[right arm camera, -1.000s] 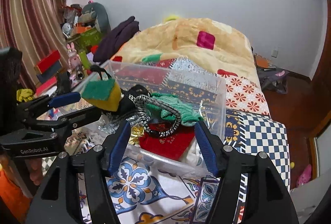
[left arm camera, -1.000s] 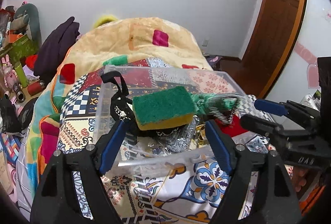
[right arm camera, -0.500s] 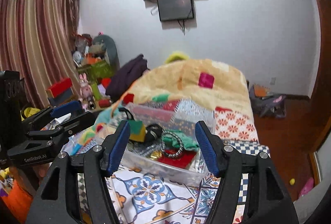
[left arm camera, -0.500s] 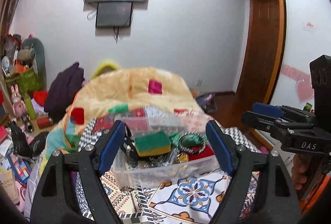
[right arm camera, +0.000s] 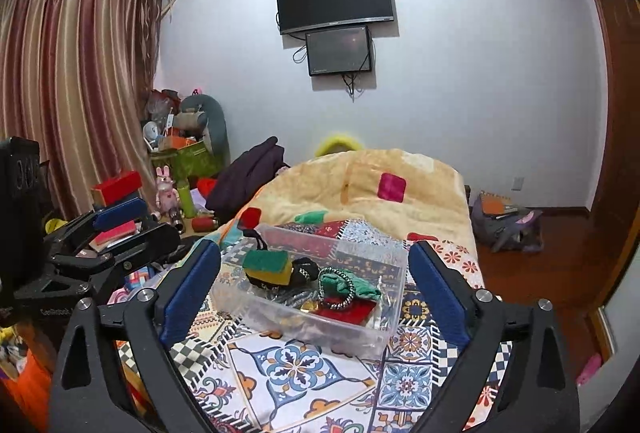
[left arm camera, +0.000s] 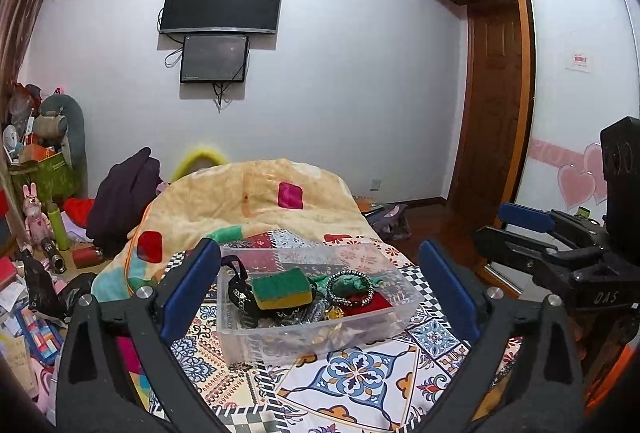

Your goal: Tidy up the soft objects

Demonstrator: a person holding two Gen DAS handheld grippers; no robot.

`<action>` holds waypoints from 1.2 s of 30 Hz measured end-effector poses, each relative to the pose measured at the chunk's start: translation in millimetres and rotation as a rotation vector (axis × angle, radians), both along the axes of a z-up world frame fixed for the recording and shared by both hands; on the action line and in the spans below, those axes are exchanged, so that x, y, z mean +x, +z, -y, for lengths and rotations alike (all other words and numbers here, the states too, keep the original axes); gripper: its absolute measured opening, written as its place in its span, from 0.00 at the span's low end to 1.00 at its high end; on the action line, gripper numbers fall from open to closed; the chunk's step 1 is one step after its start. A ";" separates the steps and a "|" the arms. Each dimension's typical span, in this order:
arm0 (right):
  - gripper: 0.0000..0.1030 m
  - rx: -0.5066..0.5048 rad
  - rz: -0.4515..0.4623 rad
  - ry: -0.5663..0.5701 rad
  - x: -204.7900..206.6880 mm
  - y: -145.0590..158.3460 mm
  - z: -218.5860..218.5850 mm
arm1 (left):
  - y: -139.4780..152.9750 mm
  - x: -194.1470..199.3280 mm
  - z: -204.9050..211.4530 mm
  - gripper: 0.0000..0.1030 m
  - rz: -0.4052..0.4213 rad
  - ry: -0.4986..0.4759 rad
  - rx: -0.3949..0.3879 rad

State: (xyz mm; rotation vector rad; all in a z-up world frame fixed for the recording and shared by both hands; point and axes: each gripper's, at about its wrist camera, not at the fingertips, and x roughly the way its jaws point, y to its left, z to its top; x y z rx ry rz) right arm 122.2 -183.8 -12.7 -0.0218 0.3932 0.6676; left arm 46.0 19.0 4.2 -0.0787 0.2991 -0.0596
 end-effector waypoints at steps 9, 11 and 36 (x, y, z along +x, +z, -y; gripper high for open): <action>0.92 0.018 -0.005 -0.003 -4.9 -1.8 6.3 | -3.6 -5.1 2.4 0.98 0.000 0.003 0.003; 0.92 0.020 -0.004 -0.002 -6.2 -2.4 7.6 | -4.0 -5.0 2.4 0.98 -0.001 0.002 0.003; 0.93 0.028 0.000 0.007 -13.0 0.6 8.5 | -4.5 -5.8 1.9 0.99 0.001 0.002 0.005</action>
